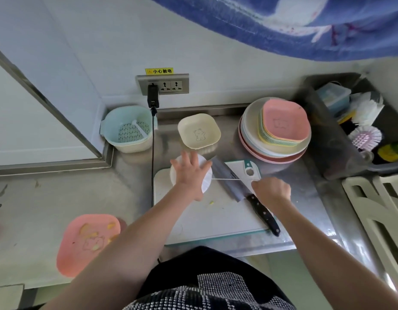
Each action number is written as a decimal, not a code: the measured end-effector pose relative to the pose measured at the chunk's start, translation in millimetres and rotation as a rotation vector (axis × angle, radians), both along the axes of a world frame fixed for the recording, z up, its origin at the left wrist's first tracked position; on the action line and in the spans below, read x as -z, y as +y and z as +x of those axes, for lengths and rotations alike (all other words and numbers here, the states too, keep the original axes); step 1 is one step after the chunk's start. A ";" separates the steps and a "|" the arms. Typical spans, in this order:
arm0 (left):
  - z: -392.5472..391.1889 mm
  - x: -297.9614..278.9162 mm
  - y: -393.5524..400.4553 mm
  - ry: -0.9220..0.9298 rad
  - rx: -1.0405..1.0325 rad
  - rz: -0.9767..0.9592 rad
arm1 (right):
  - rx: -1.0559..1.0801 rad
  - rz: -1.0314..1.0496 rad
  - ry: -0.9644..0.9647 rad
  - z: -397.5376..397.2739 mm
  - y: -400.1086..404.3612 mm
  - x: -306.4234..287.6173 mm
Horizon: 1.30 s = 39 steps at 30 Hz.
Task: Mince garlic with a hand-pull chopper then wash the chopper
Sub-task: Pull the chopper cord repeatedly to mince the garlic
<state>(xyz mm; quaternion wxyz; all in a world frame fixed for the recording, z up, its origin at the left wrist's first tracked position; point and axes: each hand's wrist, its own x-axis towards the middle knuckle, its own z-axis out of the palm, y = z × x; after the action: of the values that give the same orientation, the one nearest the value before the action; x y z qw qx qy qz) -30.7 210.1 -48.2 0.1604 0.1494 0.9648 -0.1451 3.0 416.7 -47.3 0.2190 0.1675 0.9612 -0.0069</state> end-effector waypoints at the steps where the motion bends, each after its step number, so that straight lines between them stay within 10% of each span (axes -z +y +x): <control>1: 0.1 -0.3 1.2 0.005 0.013 -0.008 | -0.109 0.008 -0.008 -2.2 -11.5 -0.2; 6: 2.4 1.2 3.3 0.026 0.039 -0.016 | -0.617 -0.055 0.022 4.2 -85.2 3.6; 16: -1.6 0.8 -14.1 0.043 -0.001 -0.033 | 0.147 0.003 -0.046 6.0 18.9 1.8; 24: 2.4 -0.1 -12.7 0.013 -0.028 0.025 | -0.635 -0.077 0.023 -2.6 -106.6 -1.7; 33: -2.0 -1.1 -12.0 -0.018 -0.059 0.045 | 0.087 0.049 -0.042 -2.0 21.7 8.7; 39: -1.4 1.9 -7.4 0.020 -0.011 0.008 | -0.588 -0.043 -0.020 -4.7 -88.9 5.9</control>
<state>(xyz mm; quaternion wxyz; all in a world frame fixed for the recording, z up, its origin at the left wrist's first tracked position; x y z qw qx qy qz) -32.1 202.7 -50.1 0.1511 0.1433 0.9678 -0.1417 -1.7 327.8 -53.2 0.2246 -0.1228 0.9659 0.0380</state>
